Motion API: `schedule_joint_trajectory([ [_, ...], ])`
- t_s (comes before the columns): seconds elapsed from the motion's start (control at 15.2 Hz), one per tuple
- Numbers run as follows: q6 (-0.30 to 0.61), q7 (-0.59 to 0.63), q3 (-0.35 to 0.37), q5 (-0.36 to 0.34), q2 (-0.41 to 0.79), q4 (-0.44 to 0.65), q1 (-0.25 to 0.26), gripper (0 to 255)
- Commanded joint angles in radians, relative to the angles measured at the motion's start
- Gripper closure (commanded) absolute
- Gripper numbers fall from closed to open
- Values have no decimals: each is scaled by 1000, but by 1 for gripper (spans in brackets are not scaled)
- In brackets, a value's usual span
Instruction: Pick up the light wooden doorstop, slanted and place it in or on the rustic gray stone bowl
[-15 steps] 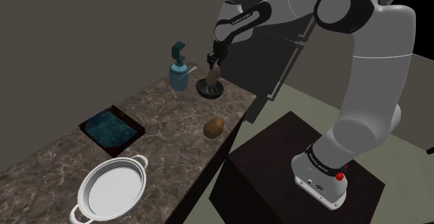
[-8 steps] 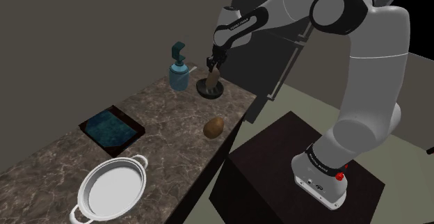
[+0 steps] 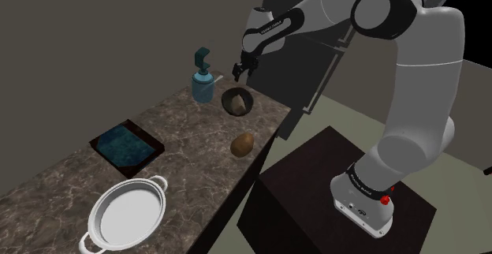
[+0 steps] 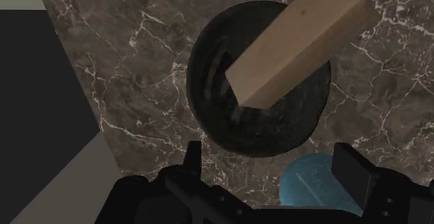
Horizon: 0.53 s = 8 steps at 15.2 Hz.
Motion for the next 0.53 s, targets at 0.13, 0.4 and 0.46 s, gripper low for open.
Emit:
schedule_joint_trajectory([
  [0.13, -22, -2, 2, 2, -26, -4, -2, 0],
  [0.4, -85, -6, 6, 9, -93, -8, -6, 0],
  [0.46, -85, -6, 6, 9, -93, -8, -6, 0],
])
